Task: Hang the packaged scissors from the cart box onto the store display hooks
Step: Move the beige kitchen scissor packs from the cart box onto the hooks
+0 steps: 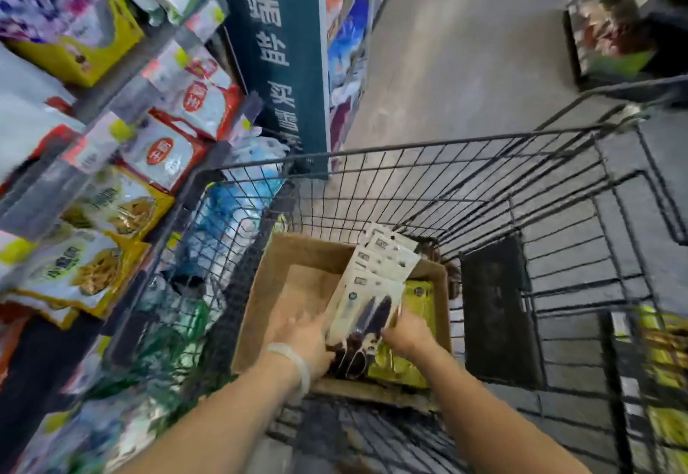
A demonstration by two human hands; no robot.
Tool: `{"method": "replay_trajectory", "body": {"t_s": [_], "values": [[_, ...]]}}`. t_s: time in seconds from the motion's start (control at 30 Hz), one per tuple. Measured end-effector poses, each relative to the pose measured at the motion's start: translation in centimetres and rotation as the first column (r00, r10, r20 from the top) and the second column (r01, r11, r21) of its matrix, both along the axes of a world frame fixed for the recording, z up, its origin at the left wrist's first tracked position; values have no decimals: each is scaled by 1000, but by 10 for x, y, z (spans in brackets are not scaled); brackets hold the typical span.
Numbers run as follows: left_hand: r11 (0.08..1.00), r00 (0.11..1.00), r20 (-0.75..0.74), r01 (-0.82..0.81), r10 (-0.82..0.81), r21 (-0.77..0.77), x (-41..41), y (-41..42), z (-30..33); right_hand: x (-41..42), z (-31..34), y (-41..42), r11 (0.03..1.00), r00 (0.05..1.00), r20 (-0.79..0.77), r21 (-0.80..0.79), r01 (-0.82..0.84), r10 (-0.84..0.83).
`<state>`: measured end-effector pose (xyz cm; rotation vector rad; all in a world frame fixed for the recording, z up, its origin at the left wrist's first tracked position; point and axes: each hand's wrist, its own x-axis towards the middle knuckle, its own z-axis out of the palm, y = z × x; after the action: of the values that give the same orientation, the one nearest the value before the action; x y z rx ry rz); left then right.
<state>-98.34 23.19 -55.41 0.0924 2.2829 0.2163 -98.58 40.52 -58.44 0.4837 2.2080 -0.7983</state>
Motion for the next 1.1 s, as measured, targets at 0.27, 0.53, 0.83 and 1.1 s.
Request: {"method": "replay_trajectory", "body": {"t_s": [0.27, 0.53, 0.83, 1.1], "values": [[990, 975, 174, -144, 142, 1, -10, -4, -48, -6, -79, -1, 809, 818, 139, -131, 573, -558], [966, 956, 141, -258, 258, -18, -19, -9, -56, -1, -98, -14, 863, 878, 131, -167, 476, -459], [961, 949, 156, -275, 273, -7, -14, -5, -67, 7, -109, -18, 908, 909, -61, -109, 405, -413], [850, 850, 170, -518, 499, 93, -20, -13, -40, -10, -71, -24, 733, 822, -56, -490, 472, -567]]}}
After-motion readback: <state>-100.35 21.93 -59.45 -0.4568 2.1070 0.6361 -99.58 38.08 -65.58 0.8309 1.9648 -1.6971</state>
